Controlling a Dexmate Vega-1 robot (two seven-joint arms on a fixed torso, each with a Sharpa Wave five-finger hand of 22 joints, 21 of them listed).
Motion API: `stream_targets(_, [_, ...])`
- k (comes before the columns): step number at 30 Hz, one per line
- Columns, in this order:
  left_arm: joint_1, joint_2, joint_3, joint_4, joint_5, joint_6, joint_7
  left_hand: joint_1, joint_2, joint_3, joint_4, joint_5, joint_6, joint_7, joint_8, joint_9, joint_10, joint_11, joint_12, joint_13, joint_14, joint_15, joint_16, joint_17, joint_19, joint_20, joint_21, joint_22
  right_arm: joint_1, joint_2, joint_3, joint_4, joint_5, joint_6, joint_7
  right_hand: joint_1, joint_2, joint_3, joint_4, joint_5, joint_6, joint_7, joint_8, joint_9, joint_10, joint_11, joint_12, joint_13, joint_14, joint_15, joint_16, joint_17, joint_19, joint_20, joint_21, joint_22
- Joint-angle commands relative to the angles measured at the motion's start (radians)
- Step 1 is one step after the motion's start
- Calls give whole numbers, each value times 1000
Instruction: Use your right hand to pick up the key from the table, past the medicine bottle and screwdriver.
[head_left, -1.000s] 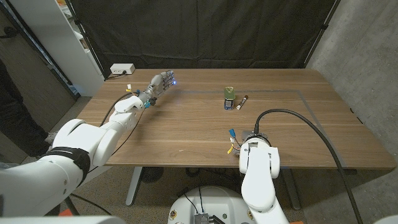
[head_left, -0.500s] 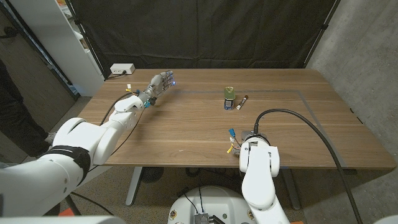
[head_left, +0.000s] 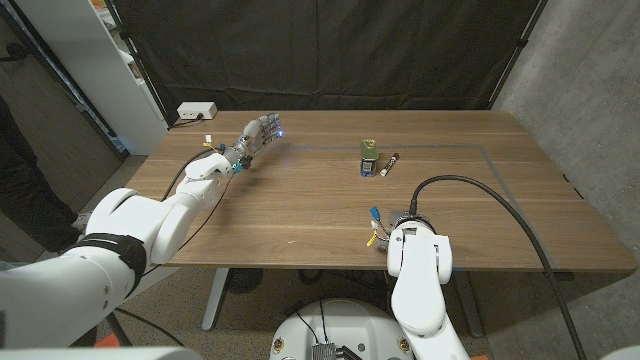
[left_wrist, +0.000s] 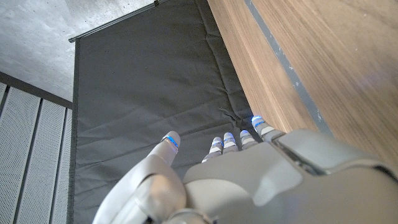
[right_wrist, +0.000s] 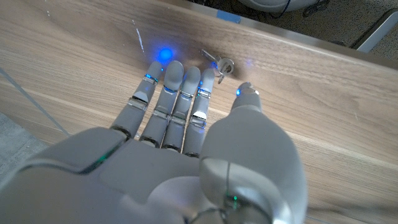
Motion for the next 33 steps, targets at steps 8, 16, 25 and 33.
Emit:
stream_targets(8, [3, -3, -3, -8, -6, -12, -12, -17, 2, -9, 2, 1, -14, -5, 1, 4, -10, -1, -1, 2, -18, 1, 2, 5, -7, -4, -2, 4, 0, -28, 6, 23, 36, -25, -27, 81, 22, 24, -24, 12, 50, -13, 3, -26, 31, -17, 25, -1, 20, -59, 25, 1, 15, -18, 17, 0])
stream_targets(16, [1, -2, -2, -1, -3, -5, -5, -21, -3, -14, 3, 0, -17, -5, 0, 4, -12, -1, -1, 2, -20, 2, 2, 6, -10, -4, -4, 4, -4, -39, 0, 26, 66, -49, -83, 148, 54, 52, -35, 17, 96, -19, 9, -43, 67, -30, 43, -6, 49, -75, 39, 18, 31, -29, 30, 1])
stream_targets(25, [-8, -3, 2, 11, 7, 16, 11, -26, -7, -18, 5, 0, -21, -5, 0, 4, -16, -2, -3, 2, -24, 4, 1, 6, -12, -4, -5, 4, -15, -54, -13, 21, 94, -80, -173, 264, 114, 120, -48, 3, 159, -23, 21, -65, 118, -44, 73, -5, 88, -92, 38, 46, 54, -44, 56, 4])
stream_targets(33, [-18, -8, 1, 18, 14, 31, 18, -29, -9, -21, 6, 1, -25, -3, -1, 4, -19, 2, -3, 2, -27, 5, 1, 7, -15, -3, -6, 4, -18, -50, -18, 17, 77, -94, -203, 288, 113, 137, -38, -15, 174, -24, 22, -75, 124, -47, 81, -2, 104, -95, 37, 70, 50, -48, 64, 6])
